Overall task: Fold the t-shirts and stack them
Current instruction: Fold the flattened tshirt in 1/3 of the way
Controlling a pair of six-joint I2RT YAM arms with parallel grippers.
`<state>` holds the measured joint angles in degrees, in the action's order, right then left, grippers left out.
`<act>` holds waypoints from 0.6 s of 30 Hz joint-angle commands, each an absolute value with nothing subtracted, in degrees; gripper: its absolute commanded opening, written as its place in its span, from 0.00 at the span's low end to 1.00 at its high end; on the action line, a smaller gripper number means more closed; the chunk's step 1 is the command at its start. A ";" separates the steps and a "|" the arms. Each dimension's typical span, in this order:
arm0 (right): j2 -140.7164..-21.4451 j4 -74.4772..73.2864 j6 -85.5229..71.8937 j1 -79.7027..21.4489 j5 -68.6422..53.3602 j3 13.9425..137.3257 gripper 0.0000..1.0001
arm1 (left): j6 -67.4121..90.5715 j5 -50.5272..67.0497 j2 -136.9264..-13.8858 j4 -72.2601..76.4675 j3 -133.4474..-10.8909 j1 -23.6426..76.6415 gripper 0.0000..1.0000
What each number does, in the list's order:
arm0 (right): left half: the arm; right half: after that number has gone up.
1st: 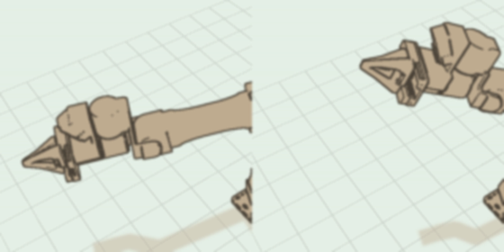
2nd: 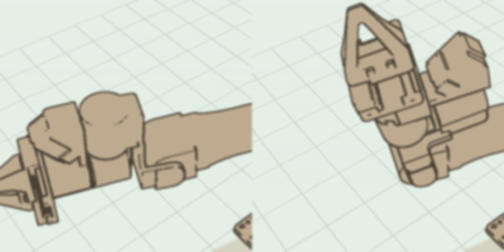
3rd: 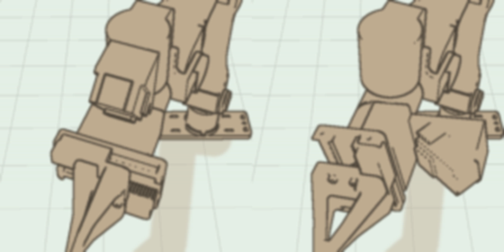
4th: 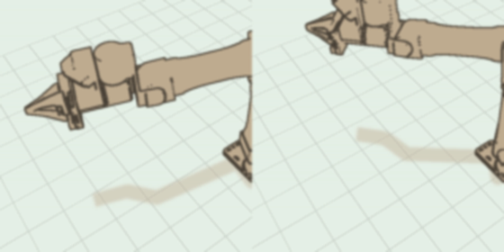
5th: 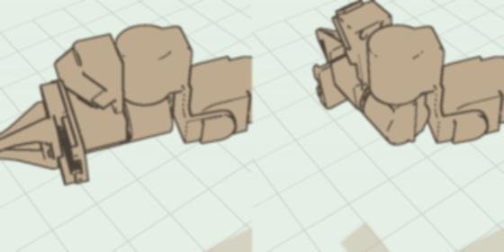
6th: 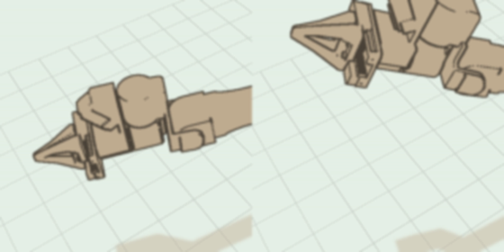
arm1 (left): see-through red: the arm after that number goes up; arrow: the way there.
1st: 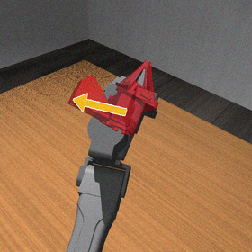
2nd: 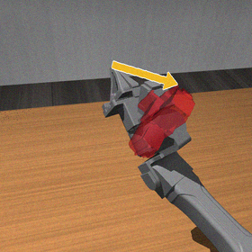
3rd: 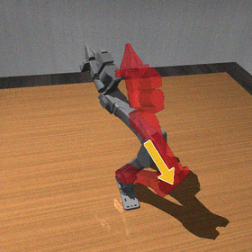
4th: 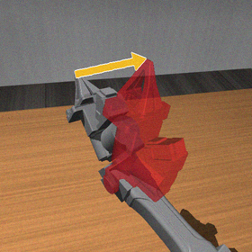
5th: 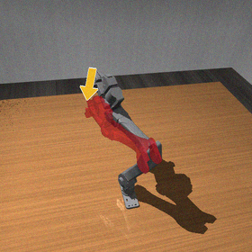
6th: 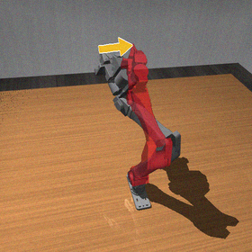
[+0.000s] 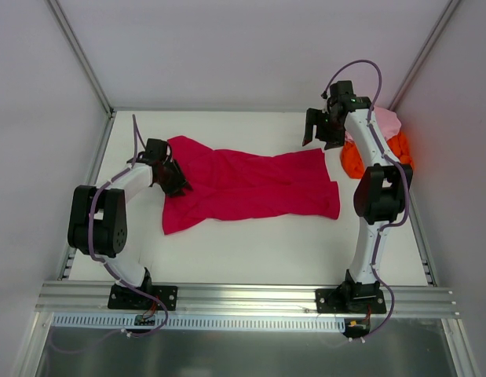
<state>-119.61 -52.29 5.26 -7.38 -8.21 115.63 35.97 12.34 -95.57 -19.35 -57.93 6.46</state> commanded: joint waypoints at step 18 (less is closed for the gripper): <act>-116.02 -53.09 6.24 -7.47 -8.26 115.84 0.83 | 35.59 6.42 -94.83 -25.04 -58.27 7.73 0.48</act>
